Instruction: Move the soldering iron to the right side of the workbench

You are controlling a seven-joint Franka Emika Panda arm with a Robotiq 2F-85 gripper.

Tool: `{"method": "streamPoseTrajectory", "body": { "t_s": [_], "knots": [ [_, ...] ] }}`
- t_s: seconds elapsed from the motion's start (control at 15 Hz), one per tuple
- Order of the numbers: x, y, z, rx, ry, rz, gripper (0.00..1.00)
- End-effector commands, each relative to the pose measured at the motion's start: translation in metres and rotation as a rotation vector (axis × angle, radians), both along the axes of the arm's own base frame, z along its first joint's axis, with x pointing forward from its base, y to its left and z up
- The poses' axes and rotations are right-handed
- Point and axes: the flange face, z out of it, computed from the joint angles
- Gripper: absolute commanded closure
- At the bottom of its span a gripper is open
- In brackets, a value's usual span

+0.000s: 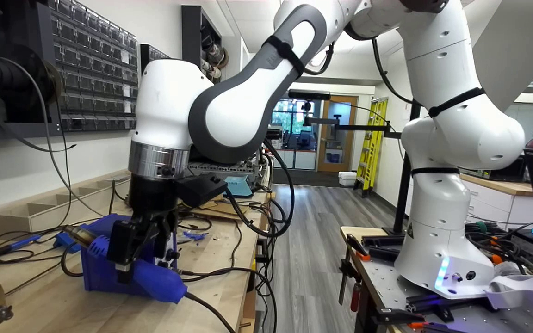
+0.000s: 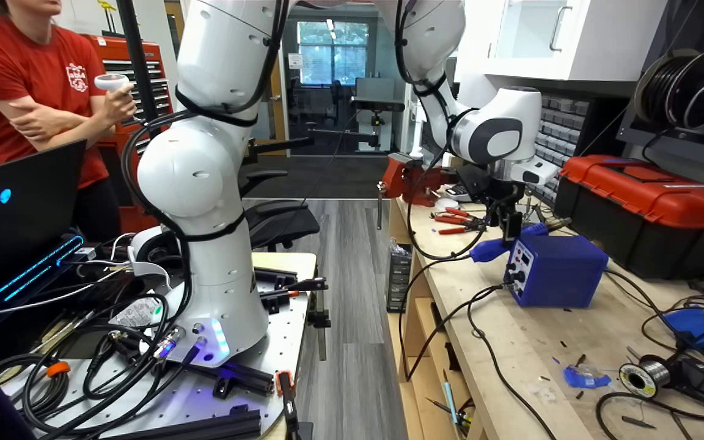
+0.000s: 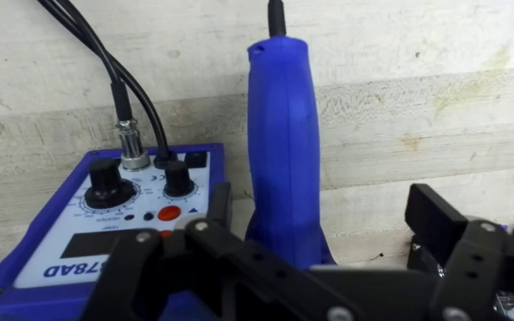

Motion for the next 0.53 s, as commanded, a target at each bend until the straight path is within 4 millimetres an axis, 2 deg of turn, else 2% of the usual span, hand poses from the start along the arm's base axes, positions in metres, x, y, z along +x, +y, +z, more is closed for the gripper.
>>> {"method": "streamPoseTrajectory", "body": {
  "t_s": [0.0, 0.33, 0.47],
  "knots": [
    [0.0099, -0.0024, -0.0080, 0.024, 0.021, -0.001, 0.00],
    [0.0157, -0.0051, -0.0167, 0.039, 0.032, 0.004, 0.00],
    [0.0172, -0.0066, -0.0170, 0.040, 0.024, 0.009, 0.26]
  ]
}}
